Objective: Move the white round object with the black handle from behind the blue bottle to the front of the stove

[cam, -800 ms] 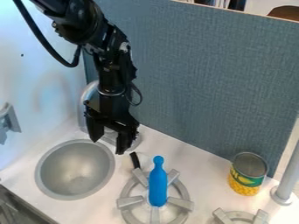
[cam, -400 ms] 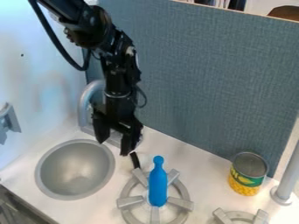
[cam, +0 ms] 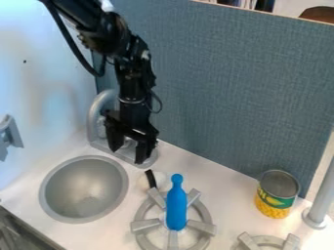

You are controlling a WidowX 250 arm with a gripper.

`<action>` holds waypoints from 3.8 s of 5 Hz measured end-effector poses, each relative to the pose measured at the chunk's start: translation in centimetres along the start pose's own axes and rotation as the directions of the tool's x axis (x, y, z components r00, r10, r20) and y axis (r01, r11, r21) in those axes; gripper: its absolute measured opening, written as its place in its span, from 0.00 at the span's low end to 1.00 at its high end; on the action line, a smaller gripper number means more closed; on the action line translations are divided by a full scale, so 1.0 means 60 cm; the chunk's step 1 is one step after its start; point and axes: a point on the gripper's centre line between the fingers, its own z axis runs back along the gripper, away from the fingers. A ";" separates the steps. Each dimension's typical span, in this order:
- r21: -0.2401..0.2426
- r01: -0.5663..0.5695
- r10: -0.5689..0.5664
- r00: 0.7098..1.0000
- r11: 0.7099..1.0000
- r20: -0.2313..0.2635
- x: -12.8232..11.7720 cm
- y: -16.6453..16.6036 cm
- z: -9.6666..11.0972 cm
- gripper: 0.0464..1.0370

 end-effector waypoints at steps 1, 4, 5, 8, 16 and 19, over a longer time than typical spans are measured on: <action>0.002 -0.046 0.046 0.999 0.999 -0.028 0.023 0.002 -0.040 0.96; -0.015 -0.127 0.126 0.988 0.992 -0.094 0.072 -0.021 -0.112 0.96; -0.012 -0.176 0.175 0.982 0.984 -0.075 0.079 -0.034 -0.114 0.96; 0.004 -0.235 0.235 0.969 0.972 -0.078 0.078 -0.038 -0.138 0.86; -0.044 0.150 -0.131 0.946 0.988 0.295 -0.057 -0.136 0.115 0.57; -0.104 0.448 -0.420 0.881 0.888 0.216 -0.126 -0.254 0.090 0.57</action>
